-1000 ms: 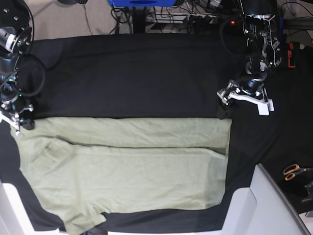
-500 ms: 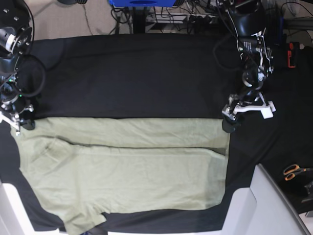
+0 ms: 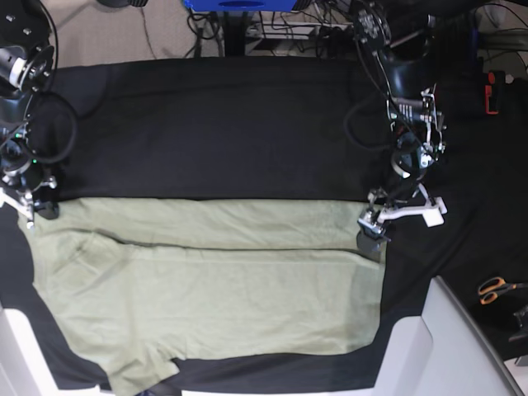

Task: Fold the T-shirt properly
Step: 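Grasp the folded edge with both grippers and drag the shirt toward the robot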

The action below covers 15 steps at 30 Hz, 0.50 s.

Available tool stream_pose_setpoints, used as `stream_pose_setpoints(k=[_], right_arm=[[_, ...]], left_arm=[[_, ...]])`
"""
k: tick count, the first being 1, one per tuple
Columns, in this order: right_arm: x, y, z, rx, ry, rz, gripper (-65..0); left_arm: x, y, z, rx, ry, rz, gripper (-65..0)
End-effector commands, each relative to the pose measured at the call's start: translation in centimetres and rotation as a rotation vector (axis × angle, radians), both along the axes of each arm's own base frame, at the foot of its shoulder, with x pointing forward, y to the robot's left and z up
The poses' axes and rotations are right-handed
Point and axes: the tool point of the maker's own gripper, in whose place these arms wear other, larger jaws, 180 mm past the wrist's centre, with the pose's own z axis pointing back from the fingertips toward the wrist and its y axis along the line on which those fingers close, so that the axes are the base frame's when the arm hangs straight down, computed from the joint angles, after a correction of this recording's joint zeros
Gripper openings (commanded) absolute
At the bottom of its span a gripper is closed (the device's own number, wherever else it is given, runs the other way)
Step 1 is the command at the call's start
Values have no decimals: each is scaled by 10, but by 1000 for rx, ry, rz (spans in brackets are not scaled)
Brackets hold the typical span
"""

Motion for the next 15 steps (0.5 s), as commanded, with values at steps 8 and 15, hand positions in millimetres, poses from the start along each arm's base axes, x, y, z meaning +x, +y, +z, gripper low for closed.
stream_pose_setpoints(k=[8, 15], right_arm=[[11, -8, 13, -12, -37, -2, -648], [11, -9, 14, -19, -39, 2, -648]], left_arm=[[5, -12, -7, -24, 52, -32, -224], [-4, -8, -17, -28, 80, -25, -650]])
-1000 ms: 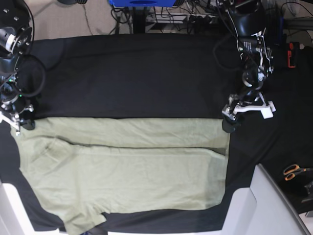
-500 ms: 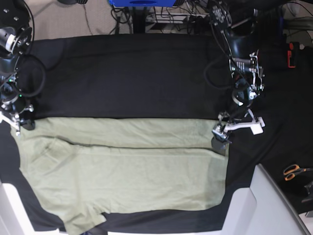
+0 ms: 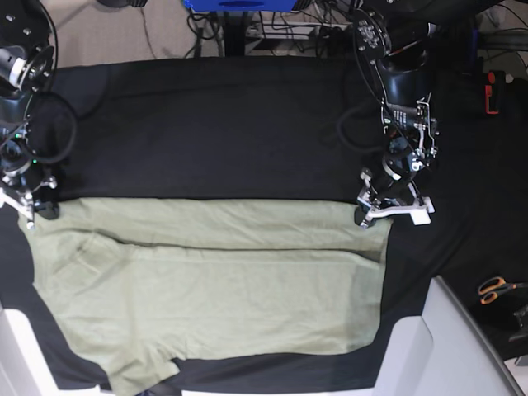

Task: Fold the T-shirt properly
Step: 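Grasp the folded edge with both grippers and drag the shirt toward the robot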

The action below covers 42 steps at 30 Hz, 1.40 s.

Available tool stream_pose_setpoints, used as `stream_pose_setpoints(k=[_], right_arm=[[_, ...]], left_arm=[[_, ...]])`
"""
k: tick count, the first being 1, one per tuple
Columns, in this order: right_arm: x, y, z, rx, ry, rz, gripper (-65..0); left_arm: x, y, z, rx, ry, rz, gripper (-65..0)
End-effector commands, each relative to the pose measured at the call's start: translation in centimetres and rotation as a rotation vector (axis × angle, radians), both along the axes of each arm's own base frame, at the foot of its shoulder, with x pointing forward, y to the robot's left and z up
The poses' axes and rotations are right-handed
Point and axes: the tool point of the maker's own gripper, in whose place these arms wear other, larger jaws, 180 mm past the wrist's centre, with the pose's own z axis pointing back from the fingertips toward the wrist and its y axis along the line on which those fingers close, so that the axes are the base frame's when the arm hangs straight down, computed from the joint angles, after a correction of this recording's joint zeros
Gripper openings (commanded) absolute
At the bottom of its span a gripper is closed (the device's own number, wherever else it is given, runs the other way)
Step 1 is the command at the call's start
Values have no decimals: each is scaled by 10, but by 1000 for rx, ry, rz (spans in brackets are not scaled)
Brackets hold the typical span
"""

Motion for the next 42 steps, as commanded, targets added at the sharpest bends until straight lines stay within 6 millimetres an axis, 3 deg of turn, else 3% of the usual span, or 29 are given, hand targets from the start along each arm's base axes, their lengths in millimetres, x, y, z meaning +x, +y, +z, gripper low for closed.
stream_pose_setpoints(k=[1, 4, 9, 13, 21, 30, 37, 42], right_arm=[[11, -9, 14, -21, -39, 1, -648], [5, -15, 17, -39, -37, 26, -650], [-1, -25, 41, -131, -86, 83, -650], [-12, -17, 41, -124, -70, 142, -650], [-74, -23, 41, -83, -59, 116, -650], [-148, -17, 37, -108, 18, 136, -650], [-185, -11, 31, -123, 78, 154, -650], [-199, -11, 27, -124, 105, 159, -650]], left_arm=[[-2, 9, 0, 7, 13, 10, -650], [-13, 17, -4, 27, 26, 5, -650], [-29, 32, 16, 106, -26, 3, -650], [-49, 32, 19, 121, 2, -46, -650], [-90, 34, 34, 199, 4, -93, -650], [-155, 36, 38, 274, 67, -138, -650], [-185, 38, 40, 302, 106, -159, -650], [-203, 37, 38, 309, 136, -172, -650]])
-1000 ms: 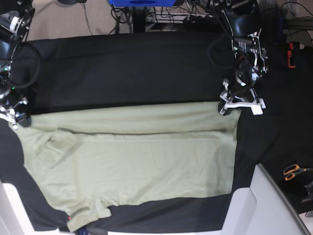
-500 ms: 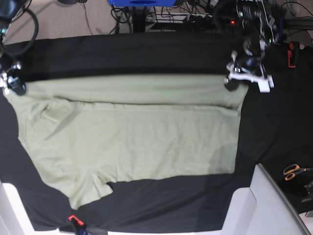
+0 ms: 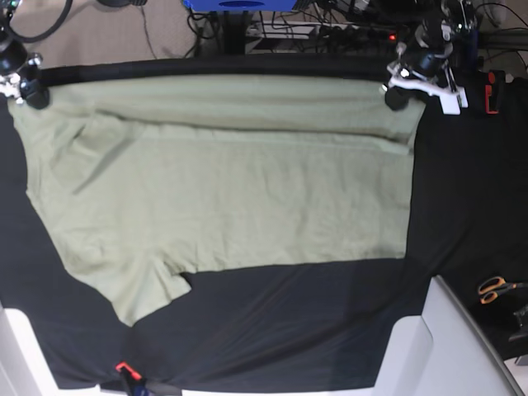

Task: Fold the T-shirt properly
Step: 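Grasp the folded edge with both grippers and drag the shirt toward the robot, then release the shirt and reposition both grippers along the folded edge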

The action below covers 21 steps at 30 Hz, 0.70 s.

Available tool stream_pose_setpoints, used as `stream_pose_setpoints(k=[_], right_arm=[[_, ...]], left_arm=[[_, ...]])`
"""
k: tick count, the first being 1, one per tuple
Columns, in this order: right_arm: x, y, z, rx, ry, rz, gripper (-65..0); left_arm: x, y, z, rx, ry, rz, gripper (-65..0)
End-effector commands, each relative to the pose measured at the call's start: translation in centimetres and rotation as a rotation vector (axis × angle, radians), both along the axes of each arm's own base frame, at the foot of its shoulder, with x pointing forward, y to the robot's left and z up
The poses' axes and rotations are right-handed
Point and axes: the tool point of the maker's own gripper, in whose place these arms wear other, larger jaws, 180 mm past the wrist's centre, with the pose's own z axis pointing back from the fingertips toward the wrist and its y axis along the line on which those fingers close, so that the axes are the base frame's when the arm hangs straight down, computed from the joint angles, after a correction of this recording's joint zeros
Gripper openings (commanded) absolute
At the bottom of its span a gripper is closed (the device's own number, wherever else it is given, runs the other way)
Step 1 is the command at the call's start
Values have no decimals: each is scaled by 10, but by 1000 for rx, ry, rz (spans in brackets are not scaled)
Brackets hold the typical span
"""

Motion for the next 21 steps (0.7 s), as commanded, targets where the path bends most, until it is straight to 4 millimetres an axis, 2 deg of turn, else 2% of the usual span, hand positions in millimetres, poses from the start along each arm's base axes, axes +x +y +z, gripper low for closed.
stream_pose_setpoints(k=[1, 8, 15, 17, 20, 21], right_arm=[[4, -15, 13, -46, -35, -8, -650], [-4, -16, 11, -49, -17, -6, -650], [-6, -15, 9, -41, -7, -11, -633], [-7, -15, 9, -41, -7, -13, -572], [-11, -14, 8, -39, 1, -10, -381], [-13, -14, 7, -34, 5, -10, -324]], left_arm=[[3, 8, 10, 24, -33, 7, -650], [-14, 9, 5, 27, 1, 8, -650], [-15, 8, 5, 28, 4, 3, -650], [-16, 8, 5, 28, 6, 3, -650], [-25, 11, 3, 33, 24, 8, -650], [-27, 12, 3, 35, 29, 9, -625]])
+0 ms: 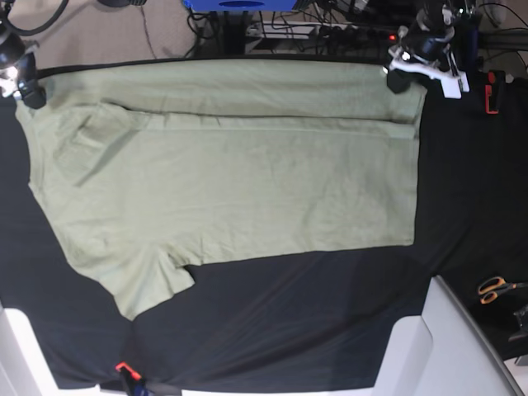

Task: Fold the T-shirt properly
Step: 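Release the shirt and reposition both grippers along the folded edge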

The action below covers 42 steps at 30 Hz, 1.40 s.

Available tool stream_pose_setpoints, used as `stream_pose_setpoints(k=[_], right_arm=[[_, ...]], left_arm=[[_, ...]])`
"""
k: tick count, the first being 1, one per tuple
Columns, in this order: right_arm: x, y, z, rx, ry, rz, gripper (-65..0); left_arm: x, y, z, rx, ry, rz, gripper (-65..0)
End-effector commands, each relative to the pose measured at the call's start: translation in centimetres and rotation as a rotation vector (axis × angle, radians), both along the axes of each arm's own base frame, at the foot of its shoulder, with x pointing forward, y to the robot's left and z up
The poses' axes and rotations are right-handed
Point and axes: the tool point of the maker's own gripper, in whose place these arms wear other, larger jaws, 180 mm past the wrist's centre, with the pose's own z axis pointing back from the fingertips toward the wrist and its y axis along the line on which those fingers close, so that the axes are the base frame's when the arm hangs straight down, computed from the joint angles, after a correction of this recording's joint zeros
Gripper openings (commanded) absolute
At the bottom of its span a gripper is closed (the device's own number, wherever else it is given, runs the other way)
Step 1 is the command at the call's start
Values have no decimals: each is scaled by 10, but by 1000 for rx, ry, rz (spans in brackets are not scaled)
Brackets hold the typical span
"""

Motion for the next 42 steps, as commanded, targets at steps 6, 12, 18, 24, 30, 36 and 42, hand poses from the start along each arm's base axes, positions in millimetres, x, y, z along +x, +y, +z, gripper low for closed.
stream_pose_setpoints(k=[6, 12, 18, 24, 30, 36, 42], right_arm=[[-3, -8, 8, -7, -29, -35, -239], [-4, -14, 18, -45, -41, -25, -239], [-9, -48, 43, -132, -51, -105, -237], [10, -60, 87, -363, -69, 35, -237], [29, 20, 86, -433, -98, 507, -393], [19, 88, 48, -348, -24, 674, -626], [17, 141, 28, -269, -18, 770, -645]], left_arm=[[-4, 7, 3, 16, -6, 8, -265], [-7, 33, 12, 63, -18, 63, -89], [-33, 117, 42, 207, -45, 267, -91], [-32, 146, 101, 354, -135, 287, -128], [-7, 66, 82, 234, -125, 66, -650], [-4, 23, 38, 186, -35, -54, -650], [-6, 22, 13, 305, 41, -80, -650]])
